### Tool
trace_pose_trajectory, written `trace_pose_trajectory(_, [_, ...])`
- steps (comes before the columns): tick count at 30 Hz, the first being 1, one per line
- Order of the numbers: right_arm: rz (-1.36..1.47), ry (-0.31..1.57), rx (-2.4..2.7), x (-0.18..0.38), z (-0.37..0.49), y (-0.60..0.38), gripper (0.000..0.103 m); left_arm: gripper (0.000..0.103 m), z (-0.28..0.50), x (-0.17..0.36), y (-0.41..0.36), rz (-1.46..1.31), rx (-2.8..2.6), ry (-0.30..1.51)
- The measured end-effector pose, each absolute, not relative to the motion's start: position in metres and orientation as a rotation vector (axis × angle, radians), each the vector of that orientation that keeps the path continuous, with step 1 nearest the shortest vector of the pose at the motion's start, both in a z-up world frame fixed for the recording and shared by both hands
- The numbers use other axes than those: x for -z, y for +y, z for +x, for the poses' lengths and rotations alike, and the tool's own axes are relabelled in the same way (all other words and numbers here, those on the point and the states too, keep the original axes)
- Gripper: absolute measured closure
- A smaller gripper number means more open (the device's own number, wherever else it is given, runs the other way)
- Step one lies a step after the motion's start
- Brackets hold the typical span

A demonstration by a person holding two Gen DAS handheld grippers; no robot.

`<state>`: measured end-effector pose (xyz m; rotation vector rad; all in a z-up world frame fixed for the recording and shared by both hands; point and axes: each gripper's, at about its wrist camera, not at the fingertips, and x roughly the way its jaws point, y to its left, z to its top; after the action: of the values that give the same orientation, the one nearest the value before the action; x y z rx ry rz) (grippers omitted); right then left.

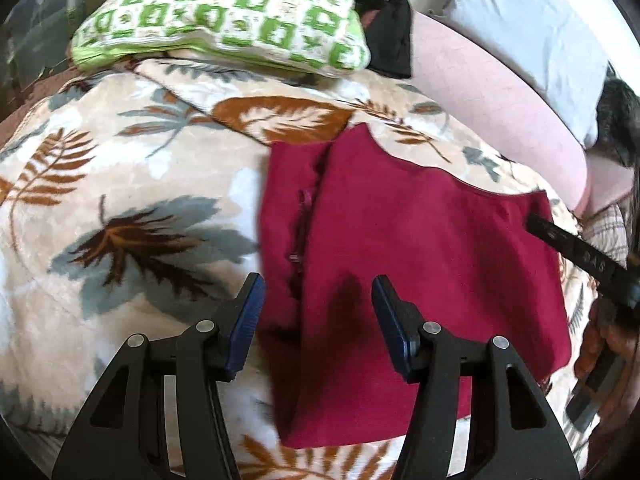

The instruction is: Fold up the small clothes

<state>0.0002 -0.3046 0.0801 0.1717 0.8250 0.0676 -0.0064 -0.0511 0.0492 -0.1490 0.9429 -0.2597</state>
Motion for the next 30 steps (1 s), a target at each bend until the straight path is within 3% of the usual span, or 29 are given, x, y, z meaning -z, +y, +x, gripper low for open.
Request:
trace_pose_trajectory(3, [0.132,0.818,0.121,-0.07,-0.026,-0.363,0.058,0.047,-0.003,-0.05,-0.062,-0.115,0.255,0.932])
trace_pose_trajectory(15, [0.446,0.823,0.037,-0.046,0.0,-0.437,0.058,0.047,0.006,-0.034,-0.084,-0.024,0.243,0.94])
trace_pose_trajectory(17, [0.515,0.834,0.001,-0.043,0.013,-0.44,0.071,0.047,0.009,-0.033,-0.085,-0.025,0.245,0.94])
trace_pose_trajectory(18, [0.564,0.844,-0.016,-0.04,0.017,-0.443,0.087,0.047,0.01,-0.033,-0.084,-0.024,0.247,0.938])
trace_pose_trajectory(19, [0.63,0.861,-0.021,-0.034,0.02,-0.449,0.094,0.047,0.01,-0.032,-0.084,-0.022,0.249,0.938])
trace_pose_trajectory(22, [0.883,0.857,-0.07,-0.012,0.012,-0.47,0.096,0.047,0.012,-0.03,-0.082,-0.032,0.259,0.944])
trace_pose_trajectory(30, [0.975,0.854,-0.037,0.006,0.005,-0.487,0.096,0.045,0.014,-0.028,-0.08,-0.042,0.265,0.947])
